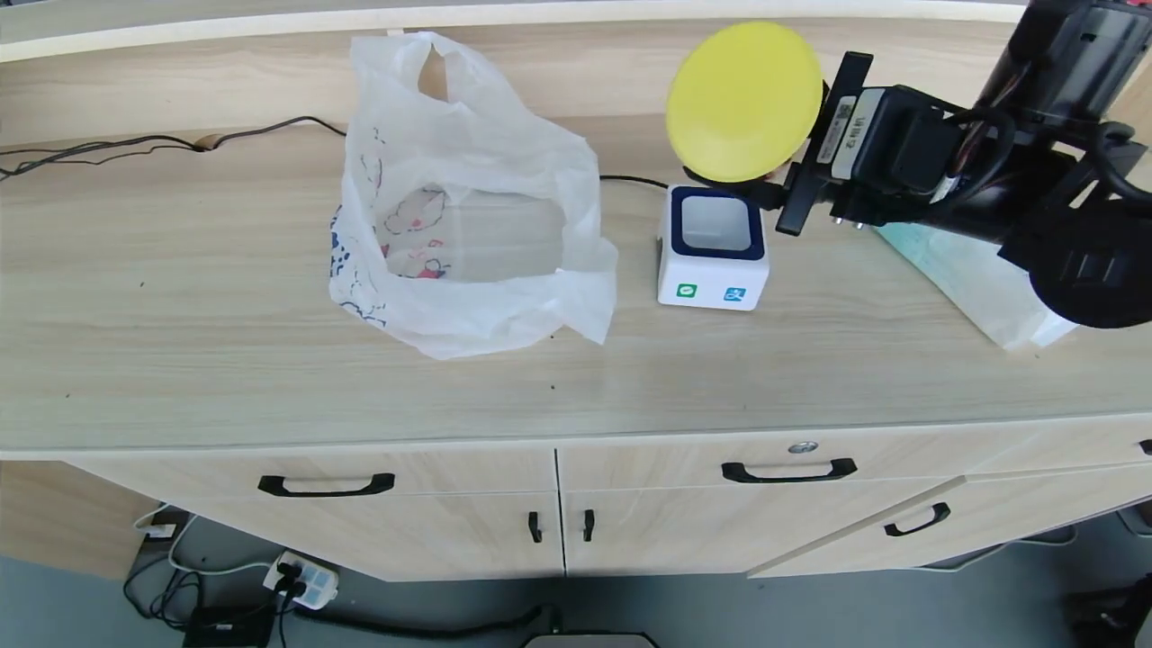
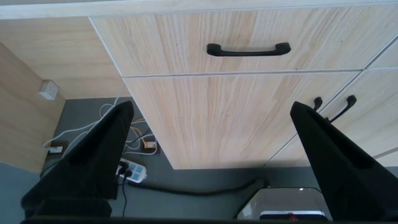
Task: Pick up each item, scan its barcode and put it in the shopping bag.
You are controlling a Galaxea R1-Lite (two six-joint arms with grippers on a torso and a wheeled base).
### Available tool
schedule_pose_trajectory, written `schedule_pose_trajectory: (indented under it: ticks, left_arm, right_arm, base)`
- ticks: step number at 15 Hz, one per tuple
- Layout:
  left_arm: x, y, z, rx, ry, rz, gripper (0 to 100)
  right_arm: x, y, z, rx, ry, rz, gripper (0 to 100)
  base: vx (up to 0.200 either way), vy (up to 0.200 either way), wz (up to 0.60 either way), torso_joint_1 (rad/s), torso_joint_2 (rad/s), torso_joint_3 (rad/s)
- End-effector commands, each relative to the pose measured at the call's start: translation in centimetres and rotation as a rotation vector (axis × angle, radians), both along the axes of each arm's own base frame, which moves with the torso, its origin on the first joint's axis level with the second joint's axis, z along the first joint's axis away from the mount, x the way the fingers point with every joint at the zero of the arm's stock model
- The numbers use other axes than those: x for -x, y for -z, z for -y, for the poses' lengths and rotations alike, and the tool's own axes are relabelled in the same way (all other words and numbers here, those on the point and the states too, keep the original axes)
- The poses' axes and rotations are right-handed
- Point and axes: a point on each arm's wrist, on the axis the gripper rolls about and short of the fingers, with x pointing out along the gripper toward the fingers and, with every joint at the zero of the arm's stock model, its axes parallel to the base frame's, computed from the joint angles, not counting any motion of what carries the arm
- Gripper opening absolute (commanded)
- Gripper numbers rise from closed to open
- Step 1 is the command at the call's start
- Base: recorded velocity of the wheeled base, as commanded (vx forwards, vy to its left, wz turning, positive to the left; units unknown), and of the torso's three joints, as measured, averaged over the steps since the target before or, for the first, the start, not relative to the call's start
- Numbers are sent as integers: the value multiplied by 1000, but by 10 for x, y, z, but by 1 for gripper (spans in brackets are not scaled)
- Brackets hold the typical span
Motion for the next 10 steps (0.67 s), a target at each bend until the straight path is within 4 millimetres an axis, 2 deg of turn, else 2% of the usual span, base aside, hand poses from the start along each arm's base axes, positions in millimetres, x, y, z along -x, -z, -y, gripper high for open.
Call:
schedule_pose_trajectory:
  ticks: [1, 4, 10]
  left_arm:
    - [0, 0, 0, -1, 2, -1, 100]
    - [0, 0, 0, -1, 1, -3, 100]
    - [0, 0, 0, -1, 1, -3, 100]
  right_arm:
    - [-6, -23, 15, -5, 43, 48, 0]
    - [-15, -11, 13, 38, 15, 24, 0]
    - [-20, -5, 14, 47, 11, 12, 0]
  base:
    - [0, 0, 0, 0, 0, 0]
    - [0, 0, 0, 0, 0, 0]
    - [0, 0, 0, 0, 0, 0]
